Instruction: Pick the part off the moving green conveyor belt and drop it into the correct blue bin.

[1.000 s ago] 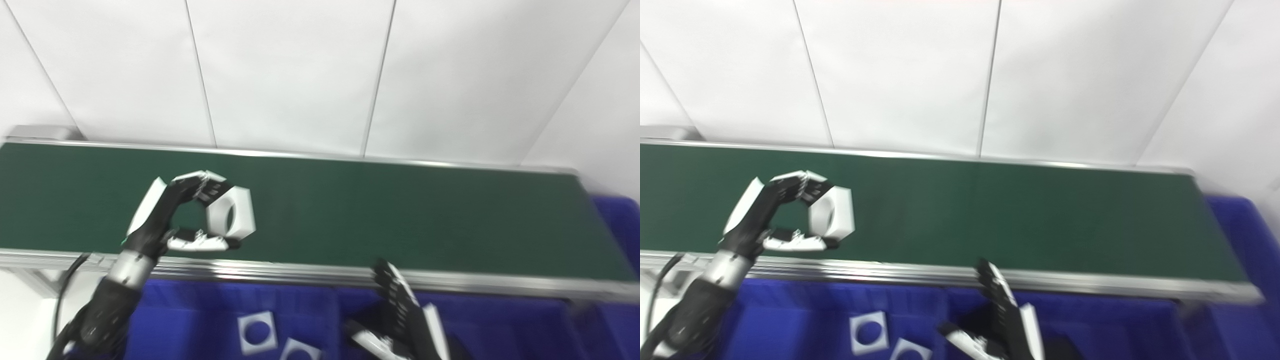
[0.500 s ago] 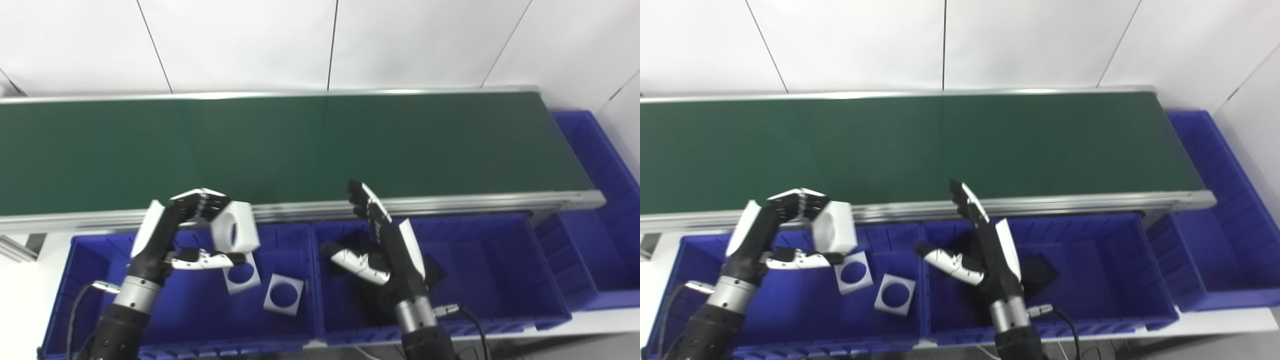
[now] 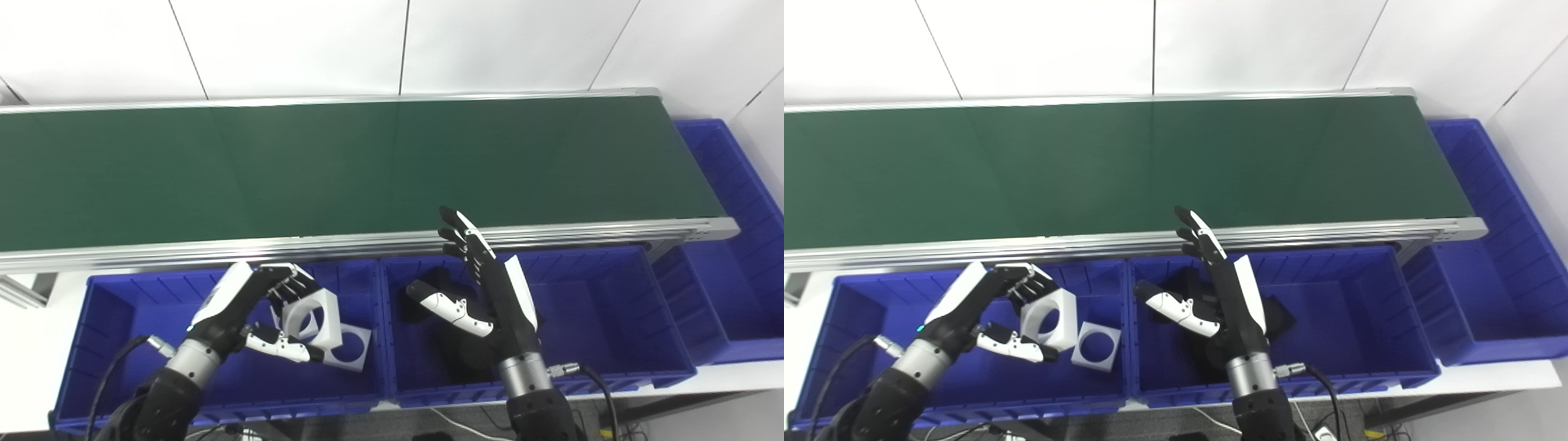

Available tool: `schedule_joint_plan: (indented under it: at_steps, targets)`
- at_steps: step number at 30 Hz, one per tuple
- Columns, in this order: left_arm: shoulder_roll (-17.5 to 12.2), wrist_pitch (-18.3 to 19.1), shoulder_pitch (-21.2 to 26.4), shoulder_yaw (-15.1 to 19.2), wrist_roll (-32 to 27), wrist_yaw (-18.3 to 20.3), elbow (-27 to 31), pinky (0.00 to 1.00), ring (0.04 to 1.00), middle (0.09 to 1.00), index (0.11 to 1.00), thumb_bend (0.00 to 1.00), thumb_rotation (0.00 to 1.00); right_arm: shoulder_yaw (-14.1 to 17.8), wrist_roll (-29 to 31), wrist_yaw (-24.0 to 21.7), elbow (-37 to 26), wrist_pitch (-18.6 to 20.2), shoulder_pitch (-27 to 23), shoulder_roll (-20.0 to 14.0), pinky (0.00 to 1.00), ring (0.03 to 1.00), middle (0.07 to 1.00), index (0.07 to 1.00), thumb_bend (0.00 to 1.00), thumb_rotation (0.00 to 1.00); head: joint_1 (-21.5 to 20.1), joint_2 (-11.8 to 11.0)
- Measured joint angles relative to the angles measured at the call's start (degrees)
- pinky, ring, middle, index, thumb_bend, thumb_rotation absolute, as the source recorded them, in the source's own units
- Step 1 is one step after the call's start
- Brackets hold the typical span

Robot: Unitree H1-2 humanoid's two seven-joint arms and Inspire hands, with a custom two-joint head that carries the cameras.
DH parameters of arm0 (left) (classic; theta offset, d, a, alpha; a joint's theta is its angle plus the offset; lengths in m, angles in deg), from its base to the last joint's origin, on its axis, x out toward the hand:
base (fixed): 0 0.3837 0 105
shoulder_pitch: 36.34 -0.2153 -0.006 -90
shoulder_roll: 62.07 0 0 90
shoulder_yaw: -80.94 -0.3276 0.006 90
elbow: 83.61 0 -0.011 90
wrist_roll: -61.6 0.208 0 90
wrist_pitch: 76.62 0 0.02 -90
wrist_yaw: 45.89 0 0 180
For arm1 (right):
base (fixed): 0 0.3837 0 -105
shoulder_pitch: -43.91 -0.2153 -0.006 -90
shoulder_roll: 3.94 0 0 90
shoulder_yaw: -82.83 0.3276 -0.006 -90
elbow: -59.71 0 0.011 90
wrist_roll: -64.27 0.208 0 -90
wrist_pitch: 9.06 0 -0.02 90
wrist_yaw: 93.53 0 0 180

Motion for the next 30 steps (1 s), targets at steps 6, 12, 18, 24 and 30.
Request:
schedule_joint_plan:
  at_steps: [6, 12, 18, 24, 30]
  targets:
    - [-0.25, 7.76, 0.97, -3.06, 7.42, 3.38, 1.63, 0.75, 0.896, 0.957, 0.898, 0.75, 0.13, 0.53, -0.06, 0.02, 0.0, 0.42, 0.12, -0.3, 0.83, 0.908, 0.943, 0.913, 0.72, 0.52, 2.54, -2.37]
    - [0.79, 7.85, 0.71, -2.27, 7.42, 1.7, 1.56, 0.91, 0.999, 1.0, 0.999, 0.87, 0.28, 0.55, 0.71, -0.04, 0.01, 0.46, 0.55, -0.98, 0.86, 0.922, 0.947, 0.919, 0.71, 0.5, 6.67, -6.05]
    - [2.63, 4.32, -1.95, -0.62, 3.97, -3.06, -0.03, 0.86, 1.0, 1.0, 1.0, 0.91, 0.35, 0.31, 0.81, -0.01, 0.46, 0.43, 1.96, -1.77, 0.83, 0.918, 0.947, 0.923, 0.72, 0.5, 7.82, -10.55]
    - [5.1, -3.16, -4.43, 2.54, -2.2, -8.86, -4.47, 0.86, 1.0, 1.0, 1.0, 0.94, 0.44, -0.07, 0.9, 0.07, 1.12, 0.43, 2.6, -1.94, 0.84, 0.91, 0.949, 0.925, 0.72, 0.49, 8.09, -14.14]
    - [7.69, -14.08, -4.42, 5.63, -13.73, -10.33, -9.04, 0.92, 1.0, 1.0, 1.0, 0.95, 0.44, -0.36, 0.89, 0.13, 2.98, 0.33, 2.65, -2.21, 0.84, 0.912, 0.949, 0.93, 0.71, 0.47, 8.09, -16.17]
